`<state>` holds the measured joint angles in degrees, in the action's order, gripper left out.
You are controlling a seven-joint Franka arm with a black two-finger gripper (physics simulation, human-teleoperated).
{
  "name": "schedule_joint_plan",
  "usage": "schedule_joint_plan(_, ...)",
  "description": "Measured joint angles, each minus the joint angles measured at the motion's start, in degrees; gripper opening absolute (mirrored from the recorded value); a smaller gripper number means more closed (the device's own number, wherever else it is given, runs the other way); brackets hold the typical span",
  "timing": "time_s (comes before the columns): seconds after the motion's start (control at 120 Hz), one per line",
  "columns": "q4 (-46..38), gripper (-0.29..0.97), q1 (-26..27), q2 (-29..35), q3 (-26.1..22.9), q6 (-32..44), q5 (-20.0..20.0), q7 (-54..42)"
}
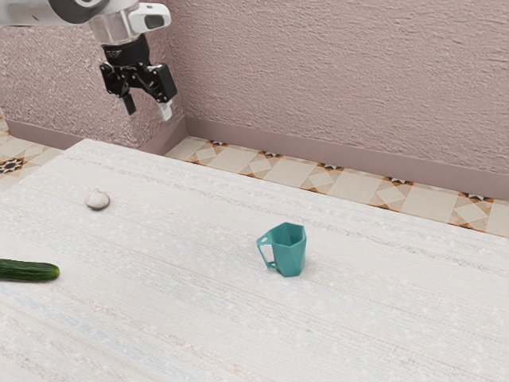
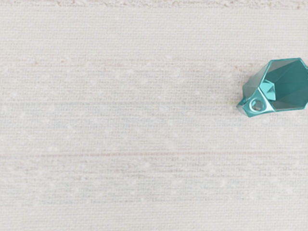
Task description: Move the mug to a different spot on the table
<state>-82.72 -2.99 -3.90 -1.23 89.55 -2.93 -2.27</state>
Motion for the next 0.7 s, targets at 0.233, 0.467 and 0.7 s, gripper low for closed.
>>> schedule_joint_plan(0.233, -0.01, 0.68, -0.24, 0.00, 0.01, 0.00, -0.04, -0.40)
schedule_joint_plan(0.467, 0.20, 0.68, -0.92, 0.00, -1.52, 0.12, 0.42, -1.71)
schedule_joint_plan(0.7, -2.48, 0.67, 0.01, -0.36, -7.19, 0.73, 1.84, -6.92)
